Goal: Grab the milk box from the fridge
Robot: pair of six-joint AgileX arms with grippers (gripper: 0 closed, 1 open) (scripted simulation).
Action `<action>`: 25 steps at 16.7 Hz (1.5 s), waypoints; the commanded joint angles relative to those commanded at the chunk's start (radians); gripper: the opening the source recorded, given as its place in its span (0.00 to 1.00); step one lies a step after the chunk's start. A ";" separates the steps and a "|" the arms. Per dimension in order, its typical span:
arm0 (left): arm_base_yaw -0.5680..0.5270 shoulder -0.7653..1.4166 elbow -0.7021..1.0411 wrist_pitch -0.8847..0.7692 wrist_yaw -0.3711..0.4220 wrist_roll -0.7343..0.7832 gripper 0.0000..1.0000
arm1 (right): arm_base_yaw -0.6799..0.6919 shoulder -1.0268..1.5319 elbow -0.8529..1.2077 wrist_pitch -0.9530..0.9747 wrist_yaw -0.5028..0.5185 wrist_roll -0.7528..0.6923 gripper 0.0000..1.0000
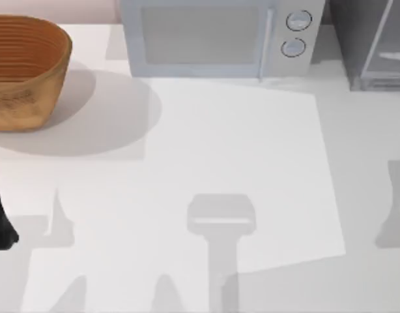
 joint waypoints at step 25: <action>0.000 0.000 0.000 0.000 0.000 0.000 1.00 | 0.128 1.797 0.493 1.303 -0.586 0.020 0.00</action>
